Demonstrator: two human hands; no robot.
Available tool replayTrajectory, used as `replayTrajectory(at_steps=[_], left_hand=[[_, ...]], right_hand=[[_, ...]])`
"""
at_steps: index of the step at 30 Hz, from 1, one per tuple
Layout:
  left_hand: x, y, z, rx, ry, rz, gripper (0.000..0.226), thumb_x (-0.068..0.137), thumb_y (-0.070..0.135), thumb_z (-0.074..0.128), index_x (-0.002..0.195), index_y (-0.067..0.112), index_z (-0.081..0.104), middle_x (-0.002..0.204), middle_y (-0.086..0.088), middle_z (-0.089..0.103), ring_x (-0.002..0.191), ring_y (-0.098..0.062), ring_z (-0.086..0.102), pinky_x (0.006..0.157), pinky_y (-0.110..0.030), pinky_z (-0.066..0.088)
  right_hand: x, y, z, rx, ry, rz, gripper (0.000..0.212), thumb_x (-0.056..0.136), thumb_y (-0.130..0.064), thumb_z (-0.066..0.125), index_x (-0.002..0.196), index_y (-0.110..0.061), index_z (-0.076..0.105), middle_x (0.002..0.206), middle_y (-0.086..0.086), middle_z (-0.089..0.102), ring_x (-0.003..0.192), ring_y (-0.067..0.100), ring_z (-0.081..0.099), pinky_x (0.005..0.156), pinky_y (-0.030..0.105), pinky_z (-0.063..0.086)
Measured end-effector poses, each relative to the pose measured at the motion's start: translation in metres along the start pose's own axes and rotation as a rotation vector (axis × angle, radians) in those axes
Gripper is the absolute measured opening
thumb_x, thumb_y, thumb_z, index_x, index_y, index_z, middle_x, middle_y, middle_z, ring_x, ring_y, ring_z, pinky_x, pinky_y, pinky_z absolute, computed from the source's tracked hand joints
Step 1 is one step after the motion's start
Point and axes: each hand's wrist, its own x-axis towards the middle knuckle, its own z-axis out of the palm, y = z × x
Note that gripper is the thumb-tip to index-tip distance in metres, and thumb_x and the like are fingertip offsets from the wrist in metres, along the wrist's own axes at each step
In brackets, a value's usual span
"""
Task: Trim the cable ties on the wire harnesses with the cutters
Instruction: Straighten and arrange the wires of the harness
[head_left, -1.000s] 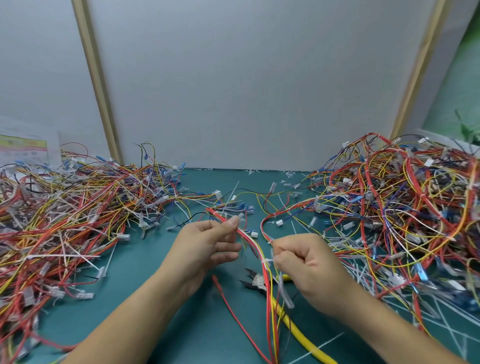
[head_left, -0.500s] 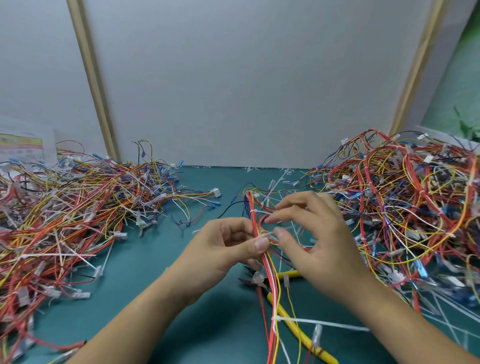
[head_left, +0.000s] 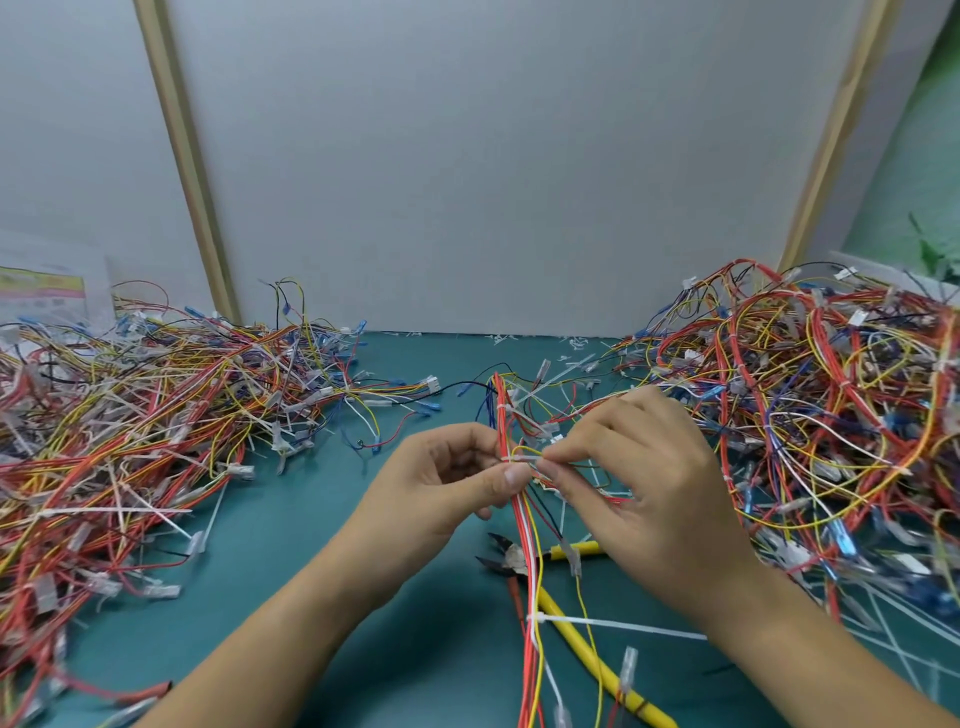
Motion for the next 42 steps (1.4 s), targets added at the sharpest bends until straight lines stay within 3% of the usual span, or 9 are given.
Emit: replayTrajectory(at_steps=[8,12,15,21,26,30,33,38,42], left_hand=[[0.0,-0.001,0.002,0.048,0.041,-0.022,0.031,0.078,0.027,0.075,0.089,0.0,0.069,0.069,0.001,0.061,0.065,-0.008,0.055,0.06,-0.02,0.045],[-0.001,0.0,0.004,0.064,0.025,-0.038,0.023,0.08,0.026,0.078,0.084,0.005,0.069,0.066,0.004,0.061,0.065,-0.009,0.053,0.059,-0.019,0.044],[-0.002,0.002,0.006,0.061,0.024,-0.029,0.016,0.08,0.026,0.077,0.081,0.011,0.07,0.065,0.006,0.059,0.064,-0.008,0.052,0.058,-0.019,0.042],[-0.002,0.002,0.007,0.07,0.058,-0.02,0.027,0.075,0.031,0.082,0.08,0.008,0.07,0.064,0.005,0.06,0.064,-0.009,0.051,0.056,-0.017,0.04],[-0.001,0.001,0.007,0.084,0.035,-0.054,0.023,0.077,0.031,0.077,0.077,0.009,0.069,0.063,0.002,0.056,0.06,-0.01,0.049,0.057,-0.019,0.043],[0.0,0.003,0.008,0.0,0.021,-0.113,0.025,0.078,0.027,0.07,0.059,0.015,0.061,0.063,-0.012,0.049,0.054,-0.015,0.049,0.058,-0.023,0.046],[0.0,0.002,0.008,-0.049,0.025,-0.149,0.021,0.075,0.02,0.066,0.062,0.008,0.055,0.058,-0.006,0.047,0.051,-0.015,0.051,0.054,-0.023,0.045],[0.002,0.0,0.012,-0.035,0.069,-0.174,0.019,0.068,0.014,0.061,0.05,0.017,0.056,0.052,-0.002,0.044,0.048,-0.017,0.046,0.054,-0.025,0.043],[0.002,-0.002,0.014,0.001,0.083,-0.159,0.019,0.066,0.013,0.06,0.048,0.017,0.054,0.052,-0.004,0.044,0.046,-0.017,0.048,0.054,-0.026,0.046]], right_hand=[[-0.001,-0.007,-0.001,-0.143,-0.117,0.053,0.015,0.087,-0.026,0.071,0.075,-0.02,0.065,0.071,-0.006,0.057,0.068,0.023,0.052,0.064,0.04,0.041],[-0.003,-0.011,0.002,0.01,-0.27,0.248,0.009,0.087,-0.032,0.062,0.082,-0.025,0.059,0.065,-0.014,0.056,0.061,0.007,0.044,0.063,0.03,0.035],[-0.005,-0.009,0.003,0.082,-0.288,0.322,0.006,0.089,-0.034,0.06,0.086,-0.03,0.058,0.063,-0.016,0.058,0.06,0.009,0.05,0.06,0.027,0.033],[-0.005,-0.011,0.005,0.17,-0.323,0.397,0.011,0.092,-0.037,0.056,0.086,-0.03,0.049,0.056,-0.009,0.043,0.057,0.012,0.048,0.057,0.042,0.046],[-0.005,-0.011,0.005,0.303,-0.358,0.504,0.02,0.089,-0.044,0.051,0.08,-0.028,0.057,0.062,-0.005,0.055,0.06,0.013,0.052,0.058,0.04,0.045],[-0.003,-0.016,0.004,0.266,-0.349,0.428,0.018,0.091,-0.035,0.054,0.077,-0.025,0.056,0.065,-0.007,0.052,0.066,0.013,0.051,0.06,0.039,0.045],[-0.003,-0.017,0.004,0.268,-0.356,0.424,0.017,0.091,-0.033,0.056,0.076,-0.023,0.057,0.069,-0.004,0.056,0.069,0.015,0.054,0.063,0.041,0.046],[-0.005,-0.02,0.011,0.445,-0.315,0.561,0.026,0.089,-0.015,0.065,0.066,-0.014,0.053,0.05,-0.008,0.033,0.048,0.009,0.029,0.048,0.022,0.024],[-0.004,-0.019,0.014,0.537,-0.297,0.611,0.027,0.084,-0.009,0.065,0.061,-0.007,0.052,0.047,-0.005,0.032,0.046,0.007,0.026,0.046,0.021,0.023]])
